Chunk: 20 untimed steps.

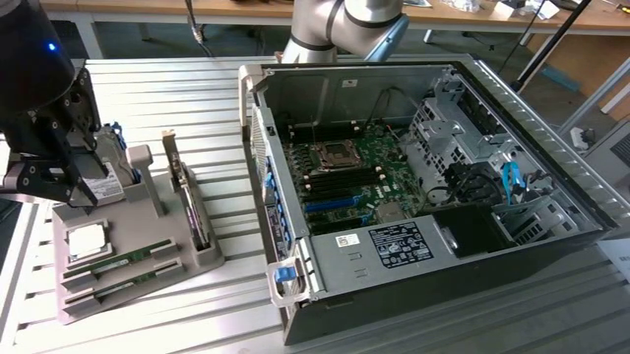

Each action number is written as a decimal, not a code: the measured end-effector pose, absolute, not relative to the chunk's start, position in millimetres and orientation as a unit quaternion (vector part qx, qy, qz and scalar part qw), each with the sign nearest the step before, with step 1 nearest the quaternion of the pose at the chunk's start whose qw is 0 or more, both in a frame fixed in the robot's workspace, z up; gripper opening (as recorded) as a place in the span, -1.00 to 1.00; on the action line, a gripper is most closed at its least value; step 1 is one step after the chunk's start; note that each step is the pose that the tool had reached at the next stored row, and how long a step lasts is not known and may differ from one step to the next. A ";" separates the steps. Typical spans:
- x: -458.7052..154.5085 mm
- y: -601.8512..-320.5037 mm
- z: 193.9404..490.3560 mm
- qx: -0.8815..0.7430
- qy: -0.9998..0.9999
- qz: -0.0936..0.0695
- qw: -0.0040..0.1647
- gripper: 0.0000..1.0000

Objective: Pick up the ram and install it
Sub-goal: 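Pick up the ram and move it above insertion slot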

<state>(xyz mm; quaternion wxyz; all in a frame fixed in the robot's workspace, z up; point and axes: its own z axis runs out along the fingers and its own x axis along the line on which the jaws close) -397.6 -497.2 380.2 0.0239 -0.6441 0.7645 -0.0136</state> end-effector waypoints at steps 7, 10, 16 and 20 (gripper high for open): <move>-397.8 -497.8 368.0 -0.651 0.759 -0.013 0.024 -0.19; -397.8 -497.9 363.0 -0.655 0.755 -0.013 0.024 -0.19; -397.7 -498.2 354.8 -0.668 0.744 -0.013 0.024 -0.19; -397.8 -498.2 349.4 -0.677 0.735 -0.013 0.024 -0.19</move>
